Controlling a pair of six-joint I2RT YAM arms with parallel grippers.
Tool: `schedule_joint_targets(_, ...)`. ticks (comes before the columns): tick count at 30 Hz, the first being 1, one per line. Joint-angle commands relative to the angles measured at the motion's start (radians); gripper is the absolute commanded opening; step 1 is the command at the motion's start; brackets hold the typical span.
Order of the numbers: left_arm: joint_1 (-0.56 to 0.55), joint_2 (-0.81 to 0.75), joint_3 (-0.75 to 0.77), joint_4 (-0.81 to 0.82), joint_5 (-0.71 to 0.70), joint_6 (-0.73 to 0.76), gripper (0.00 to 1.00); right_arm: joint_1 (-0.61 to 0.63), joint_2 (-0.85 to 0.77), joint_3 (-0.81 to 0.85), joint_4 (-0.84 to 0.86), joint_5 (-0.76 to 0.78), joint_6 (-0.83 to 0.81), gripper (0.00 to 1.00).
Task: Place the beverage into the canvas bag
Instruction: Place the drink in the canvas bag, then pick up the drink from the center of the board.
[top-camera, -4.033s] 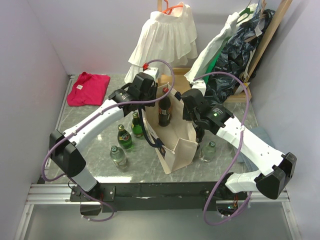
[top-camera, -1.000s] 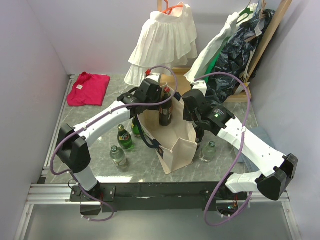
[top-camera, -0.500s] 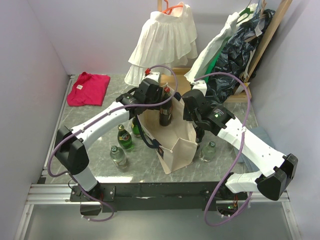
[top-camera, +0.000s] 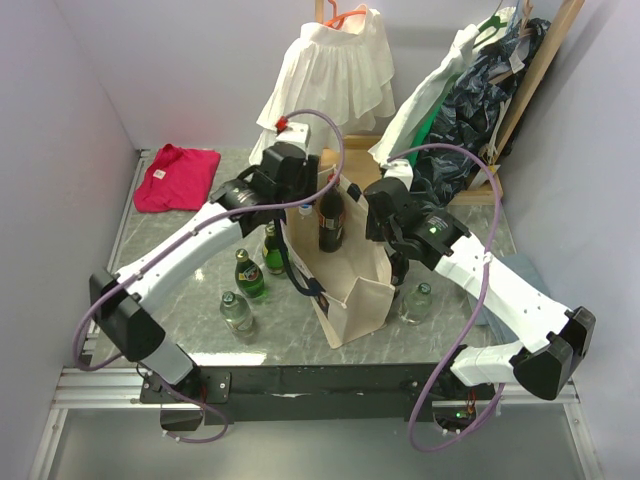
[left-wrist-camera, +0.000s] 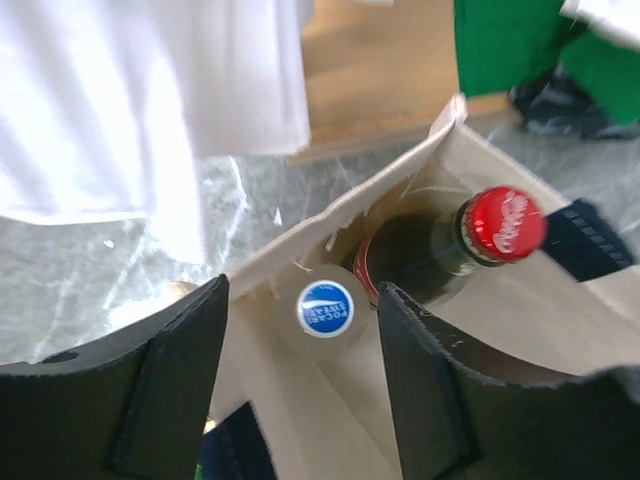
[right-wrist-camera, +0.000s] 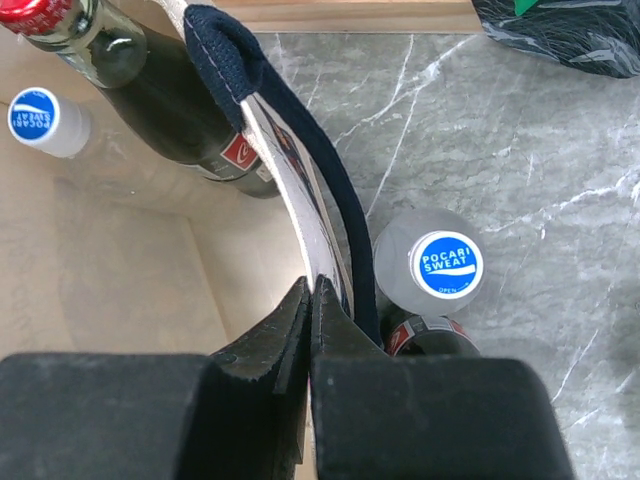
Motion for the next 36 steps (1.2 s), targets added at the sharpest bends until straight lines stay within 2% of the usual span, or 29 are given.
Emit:
schedule_joint_targets(1, -0.002, -0.081, 0.052, 0.010, -0.060, 0.040, 0.68, 0.003, -0.001, 0.076, 0.004, 0.007, -0.011, 0.05)
schedule_joint_targets(3, -0.002, -0.093, 0.052, 0.004, -0.070, 0.048, 0.69, 0.001, 0.000, 0.085, 0.001, 0.007, -0.012, 0.08)
schedule_joint_targets(6, -0.002, -0.112, 0.043, -0.008, -0.093, 0.052, 0.69, 0.003, 0.008, 0.100, -0.005, 0.007, -0.015, 0.20)
schedule_joint_targets(7, -0.002, -0.119, 0.037, -0.011, -0.101, 0.051, 0.69, 0.003, 0.009, 0.111, -0.014, 0.012, -0.017, 0.28)
schedule_joint_targets(8, -0.002, -0.129, 0.031, -0.013, -0.122, 0.049, 0.70, 0.001, 0.014, 0.116, -0.022, 0.016, -0.018, 0.33)
schedule_joint_targets(12, -0.002, -0.199, -0.014, 0.012, -0.138, 0.051, 0.72, 0.003, 0.012, 0.137, -0.037, 0.030, -0.027, 0.44)
schedule_joint_targets(20, -0.002, -0.245, -0.046, -0.007, -0.155, 0.045, 0.75, 0.001, -0.005, 0.182, -0.059, 0.045, -0.041, 0.55)
schedule_joint_targets(36, 0.000, -0.302, -0.091, -0.088, -0.026, 0.006, 0.78, -0.039, -0.156, 0.154, -0.324, 0.059, 0.083, 0.57)
